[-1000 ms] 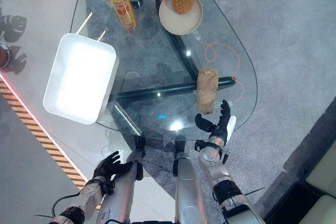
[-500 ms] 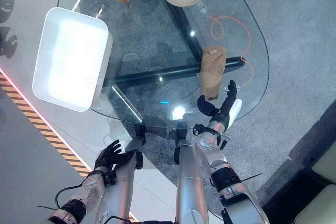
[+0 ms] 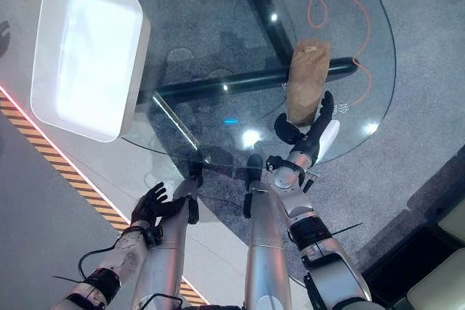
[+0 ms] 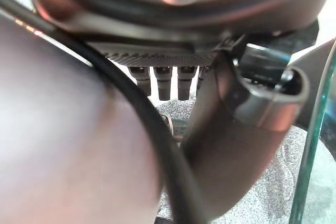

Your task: Wipe the table with a cloth and put it in the basket.

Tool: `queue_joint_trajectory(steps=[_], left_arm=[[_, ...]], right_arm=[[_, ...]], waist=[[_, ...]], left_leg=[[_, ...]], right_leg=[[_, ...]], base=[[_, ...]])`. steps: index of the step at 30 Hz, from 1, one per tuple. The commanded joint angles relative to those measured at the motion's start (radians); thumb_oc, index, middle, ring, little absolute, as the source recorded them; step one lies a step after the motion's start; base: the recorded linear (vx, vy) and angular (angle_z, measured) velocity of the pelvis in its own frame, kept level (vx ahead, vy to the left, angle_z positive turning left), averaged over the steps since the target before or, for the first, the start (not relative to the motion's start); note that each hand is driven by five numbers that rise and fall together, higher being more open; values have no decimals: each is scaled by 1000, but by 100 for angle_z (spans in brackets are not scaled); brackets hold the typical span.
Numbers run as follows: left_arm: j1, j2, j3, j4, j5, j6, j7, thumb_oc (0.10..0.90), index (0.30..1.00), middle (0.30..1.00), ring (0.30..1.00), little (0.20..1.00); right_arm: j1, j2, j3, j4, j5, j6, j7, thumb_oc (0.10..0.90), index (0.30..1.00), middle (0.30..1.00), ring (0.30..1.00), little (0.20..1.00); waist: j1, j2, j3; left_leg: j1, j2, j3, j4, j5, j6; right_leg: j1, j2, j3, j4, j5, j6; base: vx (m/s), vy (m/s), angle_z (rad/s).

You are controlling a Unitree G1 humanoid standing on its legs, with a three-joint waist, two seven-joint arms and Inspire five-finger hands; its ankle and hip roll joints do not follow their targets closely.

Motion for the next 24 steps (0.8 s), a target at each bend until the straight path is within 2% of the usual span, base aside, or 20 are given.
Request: queue_joint_trajectory(steps=[1, 12, 24], left_arm=[[86, -48, -48, -44, -31, 1, 31, 800, 900, 900, 900, 900], [68, -40, -60, -61, -50, 3, 34, 800, 900, 900, 900, 900], [50, -37, -92, -102, -69, 10, 57, 800, 900, 900, 900, 900]], right_arm=[[-2, -95, -33, -132, -9, -32, -90, 800, 900, 900, 900, 900], [-75, -123, -46, -52, 64, 20, -137, 800, 900, 900, 900, 900], [-141, -146, -46, 2, 122, 27, -146, 800, 900, 900, 900, 900]], waist=[[3, 15, -11], [21, 27, -11], [33, 36, -11]], left_leg=[[-68, -72, 29, 185, -145, 54], [-132, -73, 22, 203, -142, 51], [-185, -80, 11, 211, -137, 51]], right_leg=[[-16, 44, -50, -159, 154, -8], [-82, 37, -58, -140, 163, -5], [-138, 36, -61, -124, 171, -3]], base=[[28, 18, 5], [7, 2, 2], [4, 2, 1]])
